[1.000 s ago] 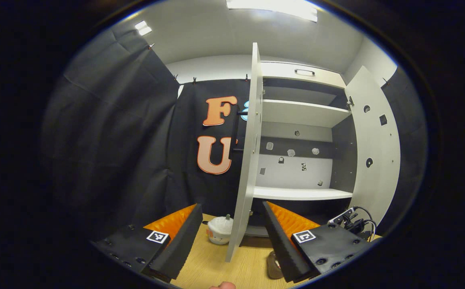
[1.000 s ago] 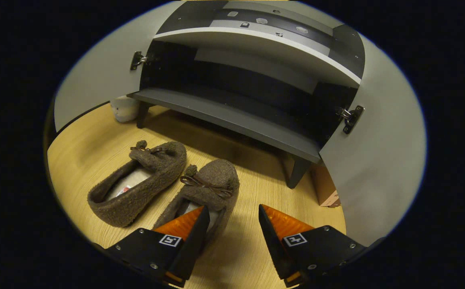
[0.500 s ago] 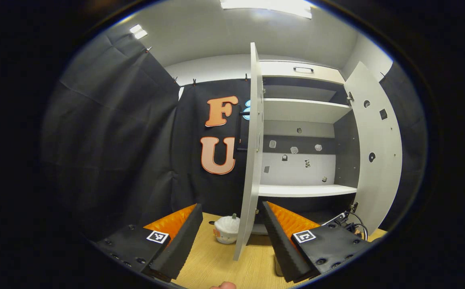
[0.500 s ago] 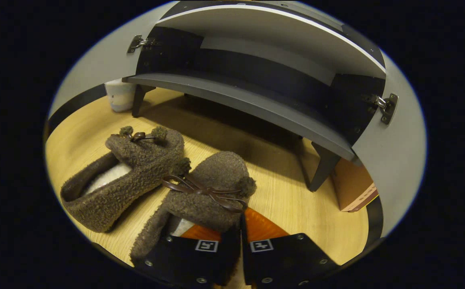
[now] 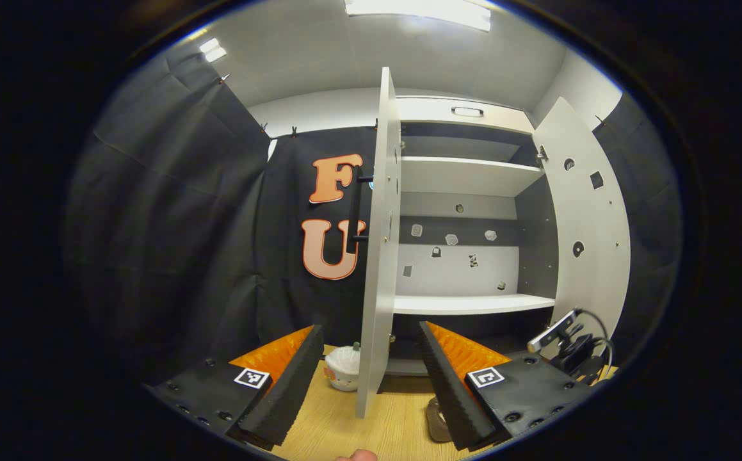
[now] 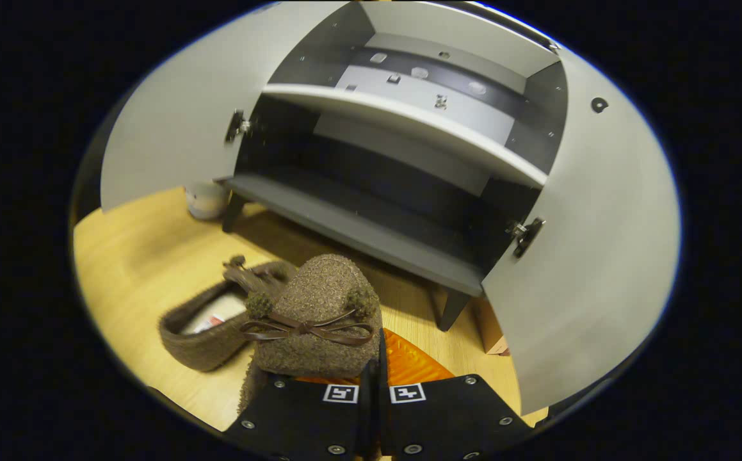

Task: Grab one shoe with the right hand and put it into the shoe cabinet, grab the other shoe with the left hand and put it into the shoe cabinet; then close the right door with the right hand and the left door with the left hand.

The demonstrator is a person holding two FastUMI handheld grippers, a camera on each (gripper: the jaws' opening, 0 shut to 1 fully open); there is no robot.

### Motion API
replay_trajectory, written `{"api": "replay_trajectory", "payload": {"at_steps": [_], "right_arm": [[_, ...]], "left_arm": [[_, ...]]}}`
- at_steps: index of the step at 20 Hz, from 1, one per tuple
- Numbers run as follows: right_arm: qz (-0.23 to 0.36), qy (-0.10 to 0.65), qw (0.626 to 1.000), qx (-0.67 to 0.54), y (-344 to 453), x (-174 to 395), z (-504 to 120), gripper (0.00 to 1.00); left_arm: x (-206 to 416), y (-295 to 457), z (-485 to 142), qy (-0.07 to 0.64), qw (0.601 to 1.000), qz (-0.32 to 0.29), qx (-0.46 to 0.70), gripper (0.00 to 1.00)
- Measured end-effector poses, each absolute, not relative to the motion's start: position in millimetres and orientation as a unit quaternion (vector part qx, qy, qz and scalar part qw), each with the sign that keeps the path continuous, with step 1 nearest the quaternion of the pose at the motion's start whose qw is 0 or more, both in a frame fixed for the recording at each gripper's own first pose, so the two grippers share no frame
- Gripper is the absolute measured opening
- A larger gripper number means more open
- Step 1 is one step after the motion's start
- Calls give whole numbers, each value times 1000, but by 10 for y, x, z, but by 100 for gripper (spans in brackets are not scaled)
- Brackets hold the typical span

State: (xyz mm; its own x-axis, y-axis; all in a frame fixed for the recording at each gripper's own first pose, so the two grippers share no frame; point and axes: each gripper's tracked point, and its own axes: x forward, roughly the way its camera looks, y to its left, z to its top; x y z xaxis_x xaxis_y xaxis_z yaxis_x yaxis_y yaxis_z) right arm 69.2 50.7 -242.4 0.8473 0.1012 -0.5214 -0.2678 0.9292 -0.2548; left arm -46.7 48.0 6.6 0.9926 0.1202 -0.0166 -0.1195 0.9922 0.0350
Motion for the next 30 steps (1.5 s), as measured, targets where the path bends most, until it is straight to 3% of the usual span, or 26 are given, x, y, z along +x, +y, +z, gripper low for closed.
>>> {"api": "replay_trajectory", "payload": {"at_steps": [5,10,13,16,22,26,28,29,30], "right_arm": [[93,118,979,-138,610,1214,-741,3],[71,84,986,-126,558,2352,315,3],[53,93,984,-140,570,3153,317,4],[37,154,977,-144,573,3771,-70,4],[15,302,946,-116,416,4191,-942,9],[3,335,940,-63,284,4190,-1048,24],[3,329,942,-67,174,4178,-980,39],[1,329,943,-60,132,4173,-948,63],[2,338,940,-38,127,4121,-935,74]], "left_arm": [[-433,247,48,8,1000,16,20,97],[-450,198,84,0,1000,1,19,98],[-433,277,78,2,1000,12,14,96],[-405,409,-29,16,999,31,20,96],[-415,581,-206,42,997,59,22,96],[-393,615,-257,50,997,64,16,99],[-364,588,-284,49,997,60,11,96],[-349,566,-316,52,997,55,7,97],[-334,549,-357,57,997,52,5,97]]}}
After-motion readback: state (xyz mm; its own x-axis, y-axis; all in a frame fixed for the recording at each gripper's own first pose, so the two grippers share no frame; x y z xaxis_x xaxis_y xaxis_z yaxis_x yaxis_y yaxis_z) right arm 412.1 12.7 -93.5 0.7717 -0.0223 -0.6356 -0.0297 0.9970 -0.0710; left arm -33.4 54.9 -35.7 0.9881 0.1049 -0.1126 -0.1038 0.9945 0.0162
